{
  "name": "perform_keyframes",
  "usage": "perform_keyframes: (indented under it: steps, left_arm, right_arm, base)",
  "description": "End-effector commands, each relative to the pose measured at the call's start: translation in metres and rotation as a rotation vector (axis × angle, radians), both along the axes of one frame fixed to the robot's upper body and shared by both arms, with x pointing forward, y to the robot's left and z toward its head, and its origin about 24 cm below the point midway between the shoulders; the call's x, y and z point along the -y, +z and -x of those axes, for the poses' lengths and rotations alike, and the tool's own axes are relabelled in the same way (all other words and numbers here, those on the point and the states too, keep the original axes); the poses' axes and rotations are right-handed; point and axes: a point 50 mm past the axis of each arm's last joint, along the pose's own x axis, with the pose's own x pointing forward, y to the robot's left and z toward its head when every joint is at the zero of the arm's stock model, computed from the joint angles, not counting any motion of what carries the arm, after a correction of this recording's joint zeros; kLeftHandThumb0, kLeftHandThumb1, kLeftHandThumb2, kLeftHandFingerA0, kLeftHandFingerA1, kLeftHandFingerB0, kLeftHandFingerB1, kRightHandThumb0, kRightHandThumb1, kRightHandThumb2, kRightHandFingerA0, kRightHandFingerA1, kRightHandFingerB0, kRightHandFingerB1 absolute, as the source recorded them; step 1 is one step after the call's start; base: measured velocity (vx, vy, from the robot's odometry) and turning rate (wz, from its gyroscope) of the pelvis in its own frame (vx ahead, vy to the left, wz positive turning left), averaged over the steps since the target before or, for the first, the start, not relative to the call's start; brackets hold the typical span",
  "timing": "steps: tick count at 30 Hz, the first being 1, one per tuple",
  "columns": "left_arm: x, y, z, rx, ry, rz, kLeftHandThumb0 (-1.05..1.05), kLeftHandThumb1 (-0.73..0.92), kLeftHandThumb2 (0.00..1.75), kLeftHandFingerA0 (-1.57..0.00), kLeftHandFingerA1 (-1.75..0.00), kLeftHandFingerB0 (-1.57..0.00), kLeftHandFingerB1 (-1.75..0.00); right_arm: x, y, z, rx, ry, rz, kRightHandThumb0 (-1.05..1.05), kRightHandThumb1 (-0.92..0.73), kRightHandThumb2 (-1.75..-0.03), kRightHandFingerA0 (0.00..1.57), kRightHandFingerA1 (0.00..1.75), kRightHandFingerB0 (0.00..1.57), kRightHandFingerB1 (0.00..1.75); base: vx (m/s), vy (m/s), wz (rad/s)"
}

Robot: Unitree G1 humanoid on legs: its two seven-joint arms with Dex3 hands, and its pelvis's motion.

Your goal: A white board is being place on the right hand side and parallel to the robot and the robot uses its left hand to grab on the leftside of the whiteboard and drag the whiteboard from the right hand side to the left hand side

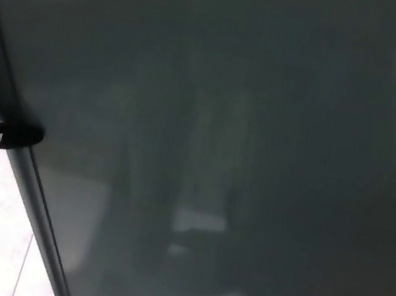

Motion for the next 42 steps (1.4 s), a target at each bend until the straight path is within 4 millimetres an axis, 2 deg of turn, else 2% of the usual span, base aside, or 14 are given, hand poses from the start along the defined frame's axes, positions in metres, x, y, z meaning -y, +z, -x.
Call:
perform_keyframes:
  steps: [1,5,7,11,13,17,20,21,26,28,33,40,42]
  left_arm:
    - [-0.035,0.036,0.011,0.074,0.047,0.007,-0.1,0.68,0.6,-0.86,-0.81,-0.78,-0.62]
    - [-0.05,0.044,0.018,0.097,0.063,0.005,-0.05,0.71,0.61,-0.8,-0.87,-0.75,-0.64]
    - [-0.063,0.053,0.025,0.089,0.11,-0.018,-0.08,0.7,0.6,-0.81,-0.83,-0.75,-0.64]
    - [-0.074,0.063,0.031,0.084,0.129,-0.042,-0.06,0.7,0.6,-0.83,-0.83,-0.75,-0.64]
    - [-0.087,0.069,0.039,0.052,0.13,-0.046,-0.05,0.71,0.6,-0.8,-0.94,-0.77,-0.66]
    - [-0.1,0.076,0.048,0.015,0.135,-0.038,-0.01,0.72,0.61,-0.74,-1.03,-0.73,-0.69]
    - [-0.114,0.083,0.058,0.005,0.151,-0.081,0.05,0.74,0.62,-0.72,-0.99,-0.7,-0.71]
    - [-0.118,0.088,0.063,0.018,0.128,-0.151,0.08,0.74,0.65,-0.75,-1.02,-0.71,-0.72]
    - [-0.13,0.096,0.074,-0.006,0.116,-0.166,0.07,0.73,0.66,-0.78,-1.03,-0.7,-0.72]
    - [-0.135,0.098,0.077,-0.029,0.14,-0.179,0.04,0.74,0.61,-0.75,-1.03,-0.7,-0.7]
    - [-0.143,0.105,0.086,-0.058,0.161,-0.19,0.06,0.76,0.62,-0.74,-0.99,-0.66,-0.72]
    - [-0.147,0.112,0.087,-0.064,0.182,-0.292,0.03,0.74,0.61,-0.75,-0.98,-0.68,-0.71]
    - [-0.146,0.112,0.086,-0.071,0.19,-0.239,0.01,0.71,0.62,-0.74,-0.96,-0.66,-0.71]
  right_arm:
    - [0.003,0.0,0.002,0.005,-0.004,0.01,-0.49,-0.67,-0.76,0.54,0.83,0.12,0.66]
    - [0.003,0.0,0.003,0.003,-0.003,0.017,-0.47,-0.68,-0.77,0.53,0.82,0.11,0.67]
    - [0.003,0.0,0.003,0.003,-0.004,0.01,-0.48,-0.67,-0.76,0.54,0.84,0.12,0.67]
    - [0.002,0.001,0.001,0.007,-0.003,0.007,-0.48,-0.68,-0.76,0.54,0.85,0.12,0.68]
    - [0.003,0.0,0.001,0.004,-0.006,0.003,-0.44,-0.66,-0.77,0.53,0.84,0.12,0.66]
    - [0.004,0.0,0.002,0.003,0.002,0.016,-0.45,-0.66,-0.77,0.53,0.84,0.11,0.67]
    - [0.004,0.0,0.003,-0.002,-0.001,0.006,-0.47,-0.67,-0.77,0.53,0.84,0.11,0.67]
    - [0.004,0.0,0.003,-0.004,0.003,0.012,-0.49,-0.68,-0.76,0.53,0.84,0.11,0.68]
    - [0.002,-0.001,0.003,-0.004,0.005,0.014,-0.47,-0.67,-0.77,0.52,0.84,0.11,0.69]
    - [0.003,-0.001,0.002,-0.007,0.005,0.015,-0.49,-0.68,-0.76,0.52,0.83,0.12,0.68]
    - [0.001,-0.001,0.001,-0.008,0.003,0.01,-0.47,-0.68,-0.76,0.53,0.82,0.12,0.67]
    - [0.002,0.0,-0.001,0.001,0.001,0.008,-0.46,-0.66,-0.78,0.53,0.82,0.12,0.66]
    - [0.002,0.001,-0.003,0.006,-0.002,0.011,-0.46,-0.66,-0.77,0.54,0.84,0.12,0.66]
  base:
    - [0.0,0.0,0.0]
    - [0.0,0.0,0.0]
    - [0.0,0.0,0.0]
    - [0.0,0.0,0.0]
    - [0.0,0.0,0.0]
    - [0.0,0.0,0.0]
    - [0.0,0.0,0.0]
    - [0.0,0.0,0.0]
    - [0.0,0.0,0.0]
    - [0.0,0.0,0.0]
    - [0.0,0.0,0.0]
    - [0.0,0.0,0.0]
    - [0.0,0.0,0.0]
